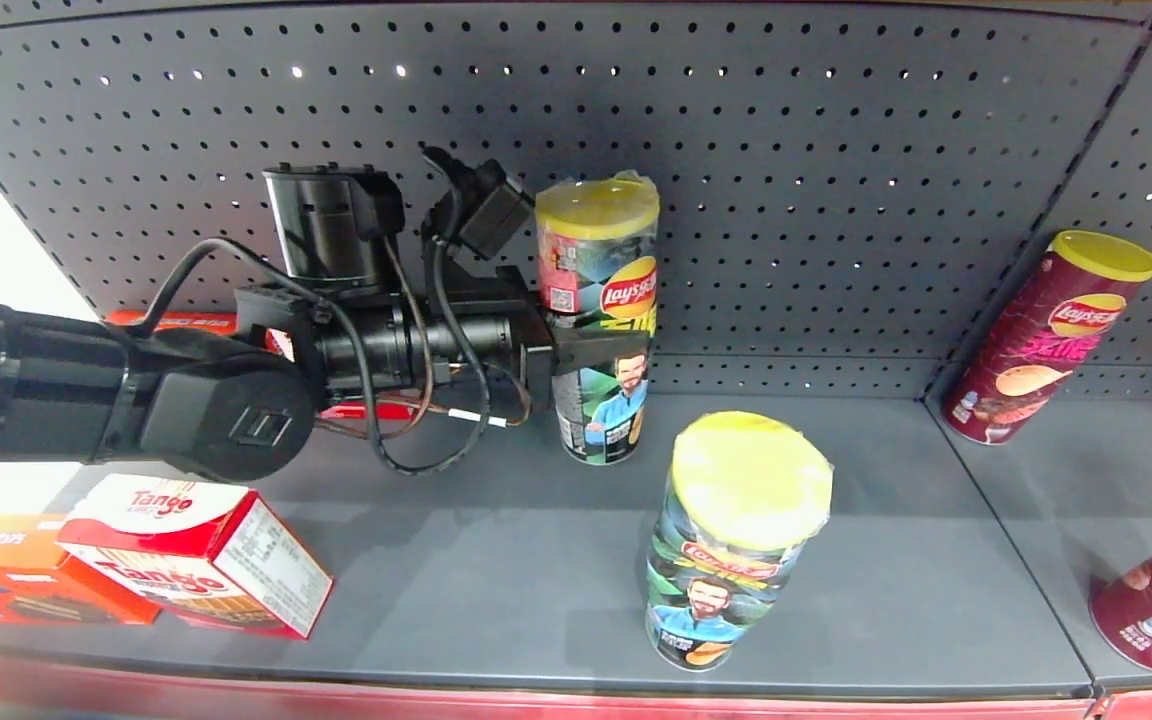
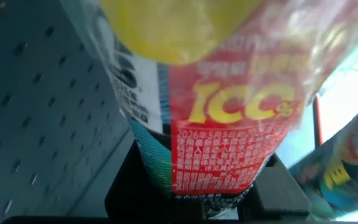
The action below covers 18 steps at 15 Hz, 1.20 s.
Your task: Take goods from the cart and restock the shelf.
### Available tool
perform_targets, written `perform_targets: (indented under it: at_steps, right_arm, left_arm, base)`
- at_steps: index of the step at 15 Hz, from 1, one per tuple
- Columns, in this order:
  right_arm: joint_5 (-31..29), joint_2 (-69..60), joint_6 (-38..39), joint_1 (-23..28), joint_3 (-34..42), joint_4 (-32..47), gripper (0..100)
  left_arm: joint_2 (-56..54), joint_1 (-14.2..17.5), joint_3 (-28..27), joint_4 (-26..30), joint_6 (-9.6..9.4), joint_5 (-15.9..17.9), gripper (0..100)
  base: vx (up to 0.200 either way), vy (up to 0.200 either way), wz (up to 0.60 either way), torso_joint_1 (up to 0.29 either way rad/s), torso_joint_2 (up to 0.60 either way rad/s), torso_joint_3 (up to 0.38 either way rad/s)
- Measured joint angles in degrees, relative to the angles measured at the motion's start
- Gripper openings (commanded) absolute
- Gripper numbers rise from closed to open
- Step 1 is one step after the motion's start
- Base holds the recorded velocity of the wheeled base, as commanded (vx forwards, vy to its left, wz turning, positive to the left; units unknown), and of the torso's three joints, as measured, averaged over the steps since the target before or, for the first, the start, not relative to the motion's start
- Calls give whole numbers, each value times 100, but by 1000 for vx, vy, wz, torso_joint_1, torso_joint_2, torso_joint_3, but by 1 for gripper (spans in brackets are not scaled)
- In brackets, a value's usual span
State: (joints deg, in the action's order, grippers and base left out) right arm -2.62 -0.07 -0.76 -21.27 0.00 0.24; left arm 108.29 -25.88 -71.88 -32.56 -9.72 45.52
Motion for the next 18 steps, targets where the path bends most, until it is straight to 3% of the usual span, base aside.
perform_targets:
  at_steps: [3,6,9,17,18]
  right_arm:
    - [-2,0,0,2,0,2,100]
    - [-2,0,-2,2,0,2,100]
    - [-2,0,0,6,0,0,100]
    - [-2,0,0,0,0,2,100]
    - [-2,0,-2,0,0,2,100]
  left_arm:
    - [255,80,-221,2,9,807,0]
    - [463,124,-293,-52,-62,840,0]
    - [662,127,-401,-50,-304,840,0]
    - [1068,44,-508,-69,-566,818,0]
    - [1095,37,-489,-67,-660,818,100]
  base:
    - [0,0,0,0,0,0]
    - [0,0,0,0,0,0]
    - [0,0,0,0,0,0]
    - [0,0,0,0,0,0]
    - [0,0,0,0,0,0]
